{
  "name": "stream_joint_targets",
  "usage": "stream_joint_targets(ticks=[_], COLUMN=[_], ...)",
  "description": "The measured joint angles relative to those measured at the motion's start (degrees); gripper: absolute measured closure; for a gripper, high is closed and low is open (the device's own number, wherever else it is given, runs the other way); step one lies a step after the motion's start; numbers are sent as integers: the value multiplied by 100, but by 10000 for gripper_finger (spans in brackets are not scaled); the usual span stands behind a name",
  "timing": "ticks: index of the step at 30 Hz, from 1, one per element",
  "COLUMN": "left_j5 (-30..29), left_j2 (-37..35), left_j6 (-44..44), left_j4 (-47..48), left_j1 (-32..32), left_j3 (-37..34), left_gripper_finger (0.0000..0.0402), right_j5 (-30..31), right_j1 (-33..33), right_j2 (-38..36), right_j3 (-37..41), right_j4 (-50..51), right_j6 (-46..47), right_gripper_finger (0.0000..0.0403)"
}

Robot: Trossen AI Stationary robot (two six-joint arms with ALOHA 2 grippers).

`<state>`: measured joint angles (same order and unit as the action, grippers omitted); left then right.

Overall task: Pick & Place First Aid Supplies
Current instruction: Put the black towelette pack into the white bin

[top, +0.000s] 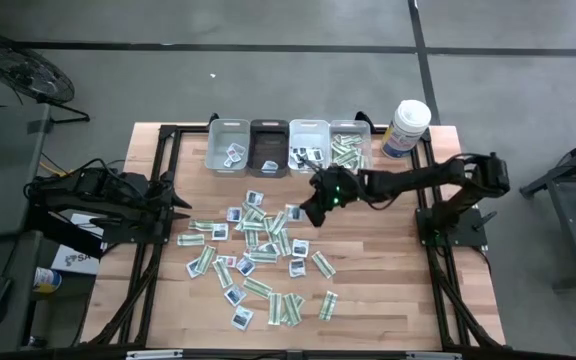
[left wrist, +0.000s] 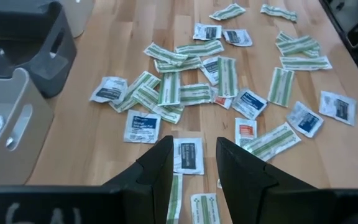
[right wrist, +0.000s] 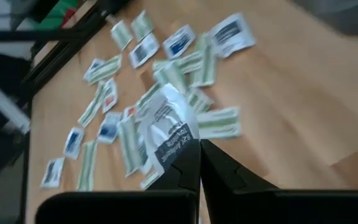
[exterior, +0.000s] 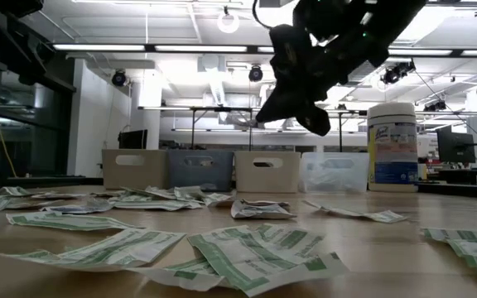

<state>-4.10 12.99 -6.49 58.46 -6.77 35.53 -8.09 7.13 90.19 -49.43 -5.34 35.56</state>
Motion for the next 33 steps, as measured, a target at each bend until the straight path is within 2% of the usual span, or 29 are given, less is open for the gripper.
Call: stream_joint_targets(ticks=[3, 13, 20, 33], left_j5=[-152, -575, -1009, -1799], left_j2=[0, 0, 0, 0], left_j6=[-115, -156, -150, -128], left_j4=[-2, -448, -792, -912], left_j1=[0, -2, -2, 0], left_j3=[0, 0, 0, 0], left_gripper_finger=[283, 283, 283, 283], right_j5=[-15, 481, 820, 769], right_j1=[326, 1421, 2087, 2631], right_j2=[0, 0, 2, 194], right_j3=[0, 0, 0, 0], right_j4=[-11, -527, -313, -168], right_j6=[-5, 59, 340, 209], right_gripper_finger=[403, 403, 403, 403])
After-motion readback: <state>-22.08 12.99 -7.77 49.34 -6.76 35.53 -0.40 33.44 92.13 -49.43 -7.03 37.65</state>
